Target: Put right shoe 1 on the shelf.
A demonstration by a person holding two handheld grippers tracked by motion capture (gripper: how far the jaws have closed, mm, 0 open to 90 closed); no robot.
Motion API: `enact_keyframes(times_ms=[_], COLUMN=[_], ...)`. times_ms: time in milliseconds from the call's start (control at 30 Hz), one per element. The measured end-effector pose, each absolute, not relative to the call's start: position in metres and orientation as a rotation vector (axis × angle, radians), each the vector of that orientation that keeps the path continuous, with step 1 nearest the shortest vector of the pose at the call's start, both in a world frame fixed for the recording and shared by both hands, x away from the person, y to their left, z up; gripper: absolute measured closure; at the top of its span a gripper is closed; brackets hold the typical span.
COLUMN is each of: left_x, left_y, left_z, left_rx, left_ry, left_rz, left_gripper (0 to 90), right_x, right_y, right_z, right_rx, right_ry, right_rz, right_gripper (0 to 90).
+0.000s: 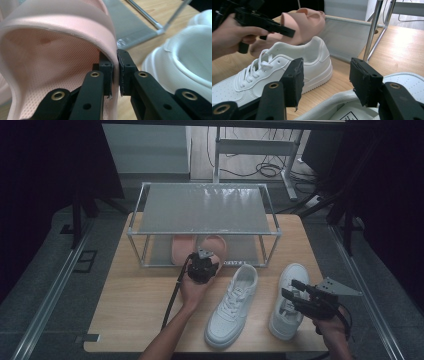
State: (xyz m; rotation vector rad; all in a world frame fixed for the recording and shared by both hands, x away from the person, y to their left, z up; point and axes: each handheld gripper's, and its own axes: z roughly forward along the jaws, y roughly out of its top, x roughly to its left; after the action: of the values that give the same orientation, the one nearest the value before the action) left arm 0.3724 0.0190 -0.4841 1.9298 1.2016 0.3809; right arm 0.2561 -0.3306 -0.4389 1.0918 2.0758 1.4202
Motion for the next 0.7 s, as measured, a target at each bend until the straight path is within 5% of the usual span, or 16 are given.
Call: enact_keyframes(times_ms=[700], left_x=[0.417], left_y=[-0.007], left_z=[-0.501], left_rx=[1.861], left_ry=[1.28], left_rz=[0.47], left_gripper=[83.6], right_x=[0.258], right_y=[-0.328], right_z=[-0.442], right_rx=[1.089], right_ry=[2.096], right_rz=[1.411], right_gripper=[45.3])
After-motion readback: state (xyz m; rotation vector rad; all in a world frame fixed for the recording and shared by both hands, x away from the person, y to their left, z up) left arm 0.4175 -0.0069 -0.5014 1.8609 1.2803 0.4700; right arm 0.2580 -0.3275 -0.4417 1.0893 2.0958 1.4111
